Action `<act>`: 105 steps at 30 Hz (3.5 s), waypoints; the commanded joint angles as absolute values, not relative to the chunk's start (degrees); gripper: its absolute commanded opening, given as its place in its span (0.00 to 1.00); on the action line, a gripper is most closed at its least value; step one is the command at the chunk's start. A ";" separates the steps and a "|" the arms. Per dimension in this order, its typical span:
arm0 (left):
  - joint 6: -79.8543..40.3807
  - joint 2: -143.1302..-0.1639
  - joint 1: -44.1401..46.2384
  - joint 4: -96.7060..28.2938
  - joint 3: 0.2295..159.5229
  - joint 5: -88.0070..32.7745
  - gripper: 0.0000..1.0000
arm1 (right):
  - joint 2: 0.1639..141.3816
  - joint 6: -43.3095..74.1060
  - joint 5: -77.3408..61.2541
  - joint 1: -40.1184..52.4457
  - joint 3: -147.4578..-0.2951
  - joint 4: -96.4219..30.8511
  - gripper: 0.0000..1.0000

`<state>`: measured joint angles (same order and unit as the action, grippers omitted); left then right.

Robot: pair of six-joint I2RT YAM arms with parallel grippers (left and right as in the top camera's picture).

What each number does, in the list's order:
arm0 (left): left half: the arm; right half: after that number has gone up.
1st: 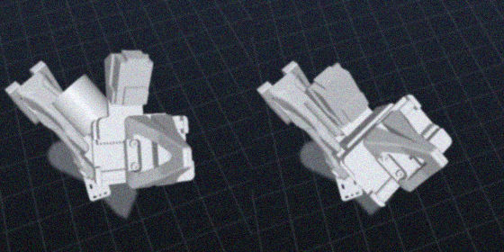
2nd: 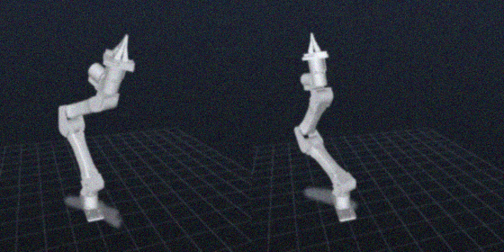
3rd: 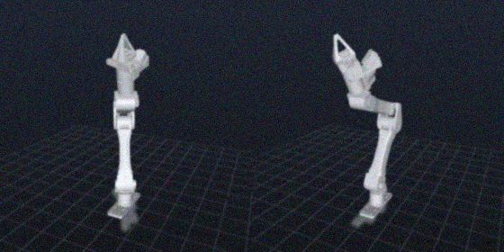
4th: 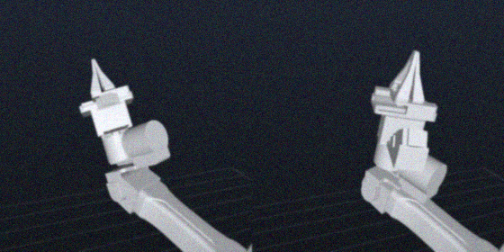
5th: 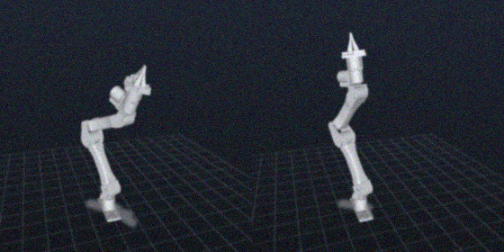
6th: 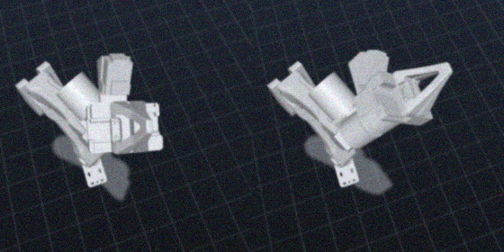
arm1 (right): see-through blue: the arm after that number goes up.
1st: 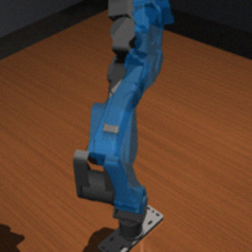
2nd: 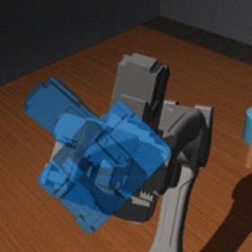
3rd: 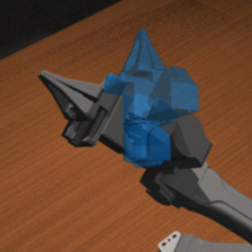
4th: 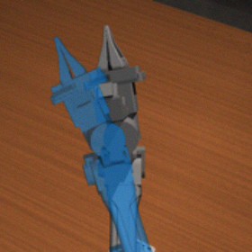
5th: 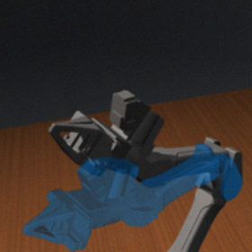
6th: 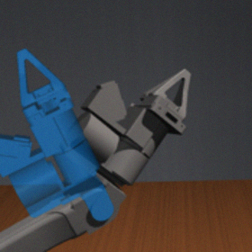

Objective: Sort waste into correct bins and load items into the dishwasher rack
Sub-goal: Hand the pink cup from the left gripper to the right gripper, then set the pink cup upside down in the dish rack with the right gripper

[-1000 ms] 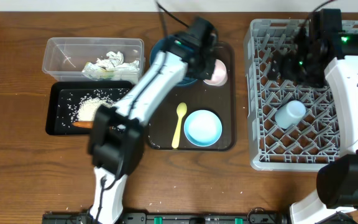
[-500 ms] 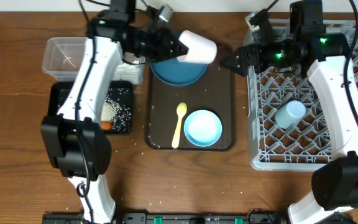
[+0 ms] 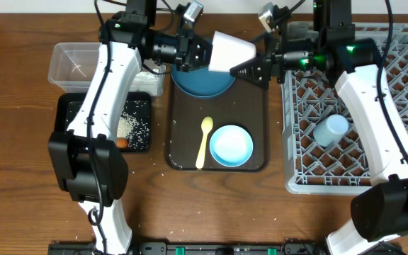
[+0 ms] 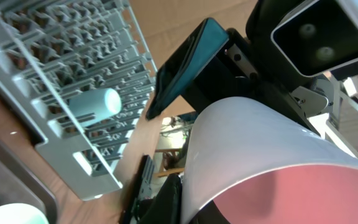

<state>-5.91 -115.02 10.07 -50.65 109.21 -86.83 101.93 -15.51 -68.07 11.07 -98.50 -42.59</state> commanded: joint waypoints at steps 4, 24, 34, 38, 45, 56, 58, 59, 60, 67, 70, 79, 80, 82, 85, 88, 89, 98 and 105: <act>-4.89 -114.65 10.11 -50.76 109.67 -89.12 0.06 | 100.77 -15.86 -71.02 11.33 -98.32 -41.85 0.80; -4.71 -114.65 10.11 -50.74 109.62 -89.08 0.33 | 100.75 -15.25 -74.11 11.03 -98.32 -38.79 0.53; -4.69 -114.65 10.11 -50.78 109.62 -77.65 0.45 | 97.47 -8.80 -56.51 3.22 -98.32 -46.57 0.61; -4.69 -114.67 10.15 -52.88 109.62 -62.24 0.46 | 93.47 -5.37 -44.34 -1.15 -98.35 -52.86 0.62; -4.73 -114.67 12.27 -58.33 108.92 -34.63 0.46 | 86.46 5.54 -16.05 -6.02 -98.32 -68.58 0.61; -4.73 -114.98 19.07 -58.72 106.32 -17.34 0.46 | 87.18 14.44 4.51 -11.73 -98.26 -82.00 0.60; -4.73 -114.98 20.12 -58.72 106.28 -15.40 0.46 | 88.23 14.59 4.49 -14.15 -98.24 -82.70 0.59; -4.73 -114.98 20.67 -58.70 106.28 -14.33 0.46 | 89.06 14.59 4.49 -15.81 -98.24 -83.22 0.59; -4.73 -114.98 21.10 -58.67 106.28 -13.58 0.46 | 89.73 14.57 4.45 -17.04 -98.24 -83.59 0.59; -4.71 -114.98 23.20 -58.63 106.28 -12.12 0.46 | 97.21 12.01 1.65 -23.77 -98.24 -86.72 0.58; -4.71 -114.98 23.49 -58.65 106.28 -12.12 0.46 | 100.99 11.46 1.48 -24.10 -98.24 -88.44 0.59; -4.73 -114.98 23.51 -58.65 106.28 -12.12 0.46 | 107.35 10.63 1.48 -24.03 -97.95 -89.21 0.59; -4.71 -114.98 23.51 -58.65 106.28 -12.12 0.46 | 107.63 10.63 1.48 -24.03 -97.71 -89.19 0.59; -4.73 -115.00 23.51 -58.65 106.28 -12.12 0.46 | 108.05 10.63 1.52 -24.03 -97.19 -89.12 0.59; -4.71 -114.98 23.51 -58.67 106.28 -12.12 0.46 | 108.38 10.63 1.69 -24.05 -95.98 -88.62 0.59; -4.73 -114.98 23.51 -58.67 106.28 -12.14 0.46 | 108.44 10.63 1.69 -24.03 -93.80 -87.48 0.60; -4.73 -114.98 23.51 -58.67 106.28 -12.14 0.46 | 108.44 10.63 1.69 -24.03 -92.88 -86.87 0.59; -4.71 -114.98 23.51 -58.70 106.28 -12.12 0.46 | 108.44 10.66 1.65 -24.03 -89.89 -82.94 0.82; -4.71 -114.98 23.49 -58.67 106.28 -12.10 0.46 | 108.42 10.61 -0.34 -23.92 -91.79 -81.93 0.92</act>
<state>-5.50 -115.02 23.42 -58.50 106.59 -13.08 108.36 10.87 1.02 -23.62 -90.00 -81.93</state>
